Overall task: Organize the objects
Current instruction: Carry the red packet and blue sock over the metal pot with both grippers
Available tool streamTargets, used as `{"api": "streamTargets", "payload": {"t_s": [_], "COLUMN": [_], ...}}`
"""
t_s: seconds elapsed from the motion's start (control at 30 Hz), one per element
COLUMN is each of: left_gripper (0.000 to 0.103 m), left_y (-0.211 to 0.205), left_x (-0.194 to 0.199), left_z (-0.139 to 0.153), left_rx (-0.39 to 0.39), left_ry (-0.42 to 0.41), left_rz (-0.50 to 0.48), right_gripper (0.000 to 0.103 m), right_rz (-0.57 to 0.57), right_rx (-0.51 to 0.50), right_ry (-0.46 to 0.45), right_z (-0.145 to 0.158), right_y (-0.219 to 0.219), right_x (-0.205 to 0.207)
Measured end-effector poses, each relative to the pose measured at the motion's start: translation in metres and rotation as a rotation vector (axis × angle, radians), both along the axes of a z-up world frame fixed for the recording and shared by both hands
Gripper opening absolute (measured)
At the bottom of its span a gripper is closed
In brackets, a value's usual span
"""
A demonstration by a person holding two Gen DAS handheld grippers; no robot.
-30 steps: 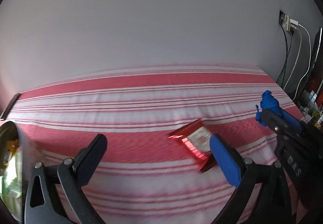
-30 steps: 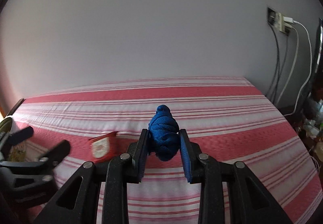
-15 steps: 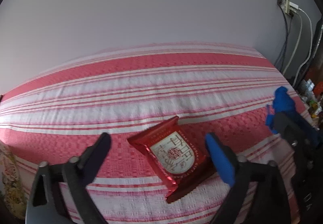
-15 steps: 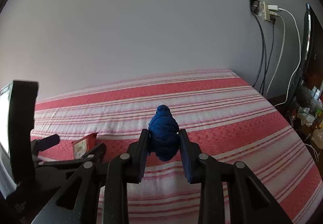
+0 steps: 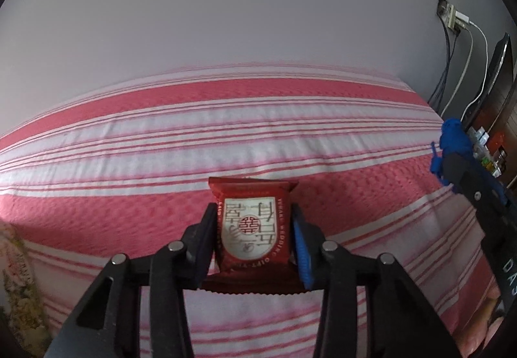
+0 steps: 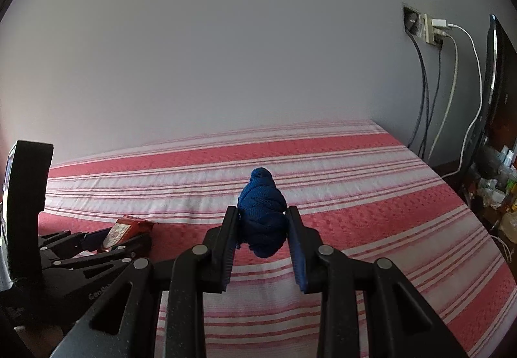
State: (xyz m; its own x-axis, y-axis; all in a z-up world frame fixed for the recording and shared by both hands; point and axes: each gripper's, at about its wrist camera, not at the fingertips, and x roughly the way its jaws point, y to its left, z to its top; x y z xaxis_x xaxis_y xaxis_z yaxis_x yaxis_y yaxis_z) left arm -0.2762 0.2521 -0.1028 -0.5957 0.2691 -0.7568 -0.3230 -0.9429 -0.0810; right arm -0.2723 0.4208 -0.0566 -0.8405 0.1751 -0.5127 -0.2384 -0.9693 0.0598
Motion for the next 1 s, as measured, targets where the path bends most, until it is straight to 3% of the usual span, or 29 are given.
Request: {"api": "streamTargets", "payload": {"t_s": [0.5,0.67,1.0], "left_gripper": [0.042,0.042,0.042], "left_y": [-0.084,-0.082,-0.089], "left_x": [0.050,0.063,0.077], "left_z": [0.019,0.031,0.037], "left_rx": [0.043,0.019,0.001], "left_ry": [0.109,0.189,0.241], "left_rz": [0.071,0.085,0.101], "right_gripper": [0.032,0.032,0.032], "right_rz": [0.071,0.078,0.092], "right_rx": [0.035,0.066,0.090], "right_ry": [0.076,0.104,0.160], "right_z": [0.010,0.012,0.016], "right_y": [-0.035,-0.048,-0.062], "right_x": [0.023,0.032,0.046]}}
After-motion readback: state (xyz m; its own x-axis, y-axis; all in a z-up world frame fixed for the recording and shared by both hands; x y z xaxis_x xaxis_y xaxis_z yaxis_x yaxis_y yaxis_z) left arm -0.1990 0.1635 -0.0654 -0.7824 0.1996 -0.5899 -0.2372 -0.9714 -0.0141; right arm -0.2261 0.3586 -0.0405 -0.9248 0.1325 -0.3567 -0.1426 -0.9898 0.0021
